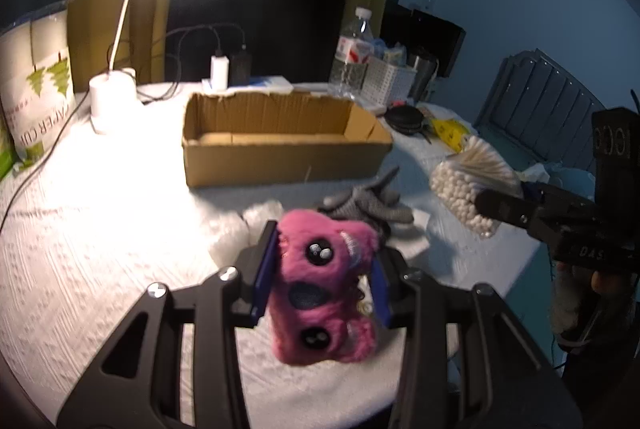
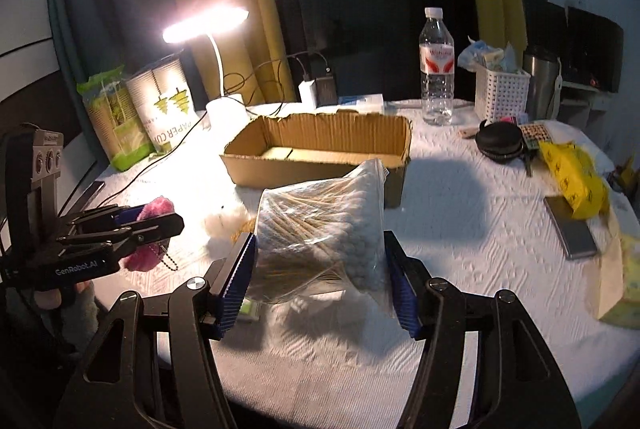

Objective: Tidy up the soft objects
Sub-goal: 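Carry both items over the box and open both tools to drop them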

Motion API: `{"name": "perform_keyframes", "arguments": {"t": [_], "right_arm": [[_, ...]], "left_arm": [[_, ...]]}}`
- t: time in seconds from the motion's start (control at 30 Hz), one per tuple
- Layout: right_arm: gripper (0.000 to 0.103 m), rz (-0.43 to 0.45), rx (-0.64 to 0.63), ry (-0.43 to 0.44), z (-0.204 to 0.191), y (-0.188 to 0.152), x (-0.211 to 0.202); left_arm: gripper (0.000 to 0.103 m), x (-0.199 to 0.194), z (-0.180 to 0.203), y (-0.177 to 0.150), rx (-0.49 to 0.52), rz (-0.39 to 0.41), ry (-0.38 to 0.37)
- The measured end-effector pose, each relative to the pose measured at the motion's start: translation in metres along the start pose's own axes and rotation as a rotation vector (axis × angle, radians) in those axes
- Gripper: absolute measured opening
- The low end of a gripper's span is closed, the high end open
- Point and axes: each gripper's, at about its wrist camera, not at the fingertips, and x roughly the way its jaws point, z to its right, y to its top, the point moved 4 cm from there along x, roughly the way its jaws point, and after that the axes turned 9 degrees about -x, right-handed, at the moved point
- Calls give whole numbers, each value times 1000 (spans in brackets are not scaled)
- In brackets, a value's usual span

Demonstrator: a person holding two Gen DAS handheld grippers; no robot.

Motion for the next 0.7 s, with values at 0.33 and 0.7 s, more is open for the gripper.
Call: {"name": "perform_keyframes", "arguments": {"t": [0.33,0.7], "right_arm": [[65,20,-10,-7,17,26,18],[65,43,8,-20,43,52,43]], "left_arm": [[42,5,-3,41,17,61,13],[42,28,2,85,51,100,0]]}}
